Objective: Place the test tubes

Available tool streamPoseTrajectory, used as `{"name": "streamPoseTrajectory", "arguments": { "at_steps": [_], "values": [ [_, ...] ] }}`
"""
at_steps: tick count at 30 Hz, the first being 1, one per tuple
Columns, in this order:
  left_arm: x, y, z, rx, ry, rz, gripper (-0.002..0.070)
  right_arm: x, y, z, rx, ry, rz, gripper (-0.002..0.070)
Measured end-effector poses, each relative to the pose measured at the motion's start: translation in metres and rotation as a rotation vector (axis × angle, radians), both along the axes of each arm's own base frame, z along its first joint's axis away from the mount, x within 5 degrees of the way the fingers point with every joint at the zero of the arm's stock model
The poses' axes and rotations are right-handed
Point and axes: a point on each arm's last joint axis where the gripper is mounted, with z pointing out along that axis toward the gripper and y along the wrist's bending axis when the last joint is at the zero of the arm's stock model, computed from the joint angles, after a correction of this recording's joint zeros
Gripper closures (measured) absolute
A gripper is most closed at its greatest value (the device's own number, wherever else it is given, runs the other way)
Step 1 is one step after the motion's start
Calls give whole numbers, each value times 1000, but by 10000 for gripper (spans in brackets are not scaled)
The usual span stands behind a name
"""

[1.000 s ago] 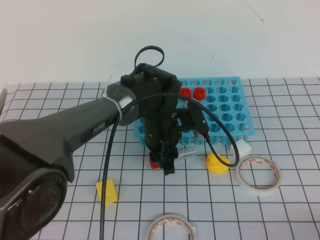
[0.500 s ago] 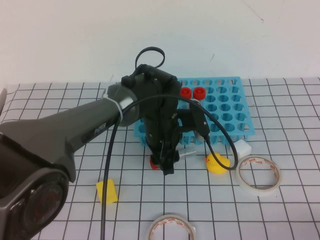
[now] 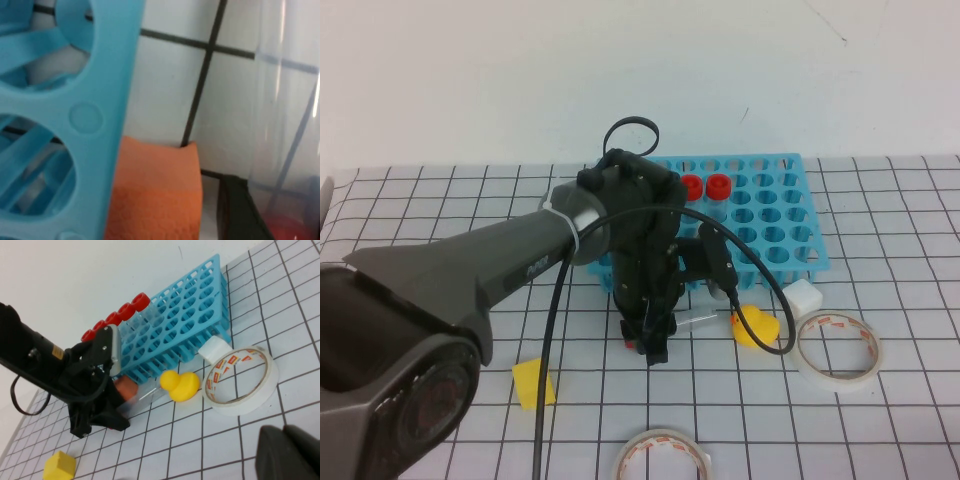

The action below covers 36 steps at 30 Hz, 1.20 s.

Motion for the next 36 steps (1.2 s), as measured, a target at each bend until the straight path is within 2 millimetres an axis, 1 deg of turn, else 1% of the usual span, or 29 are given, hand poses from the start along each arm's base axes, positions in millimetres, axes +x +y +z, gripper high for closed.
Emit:
{"name": "streamPoseTrajectory", "arguments": {
  "at_steps": [3, 6, 9, 12, 15, 17, 19, 22, 24, 25, 28, 32, 36],
  "values": [
    [0, 1, 2, 23, 23, -13, 421, 0, 0, 0, -2, -1, 1, 678],
    [-4, 4, 4, 62, 63, -67, 421, 0, 0, 0, -6, -3, 2, 678],
    [-7, 6, 15, 80, 66, -172, 421, 0, 0, 0, -6, -3, 3, 678],
    [-15, 6, 41, 72, 31, -288, 421, 0, 0, 0, -5, -3, 3, 678],
    [-28, 5, 81, 14, -33, -332, 421, 0, 0, 0, -7, -2, 5, 678],
    [-44, 10, 107, -20, -71, -338, 421, 0, 0, 0, -7, -2, 5, 678],
    [-60, 19, 126, -40, -91, -341, 421, 0, 0, 0, -7, -2, 5, 678],
    [-89, 37, 139, -34, -84, -396, 421, 0, 0, 0, -6, -2, 5, 678],
    [-107, 50, 144, -10, -85, -506, 421, 0, 0, 0, -6, -2, 5, 678],
    [-114, 55, 143, 4, -78, -568, 421, 0, 0, 0, -6, -2, 5, 678],
    [-125, 62, 138, 38, -61, -709, 421, 0, 0, 0, -5, -2, 5, 678],
    [-119, 62, 128, 95, -81, -838, 421, 0, 0, 0, -5, -2, 5, 678],
    [-108, 60, 109, 169, -48, -924, 421, 0, 1, 0, 0, -1, 8, 678]
  ]
}}
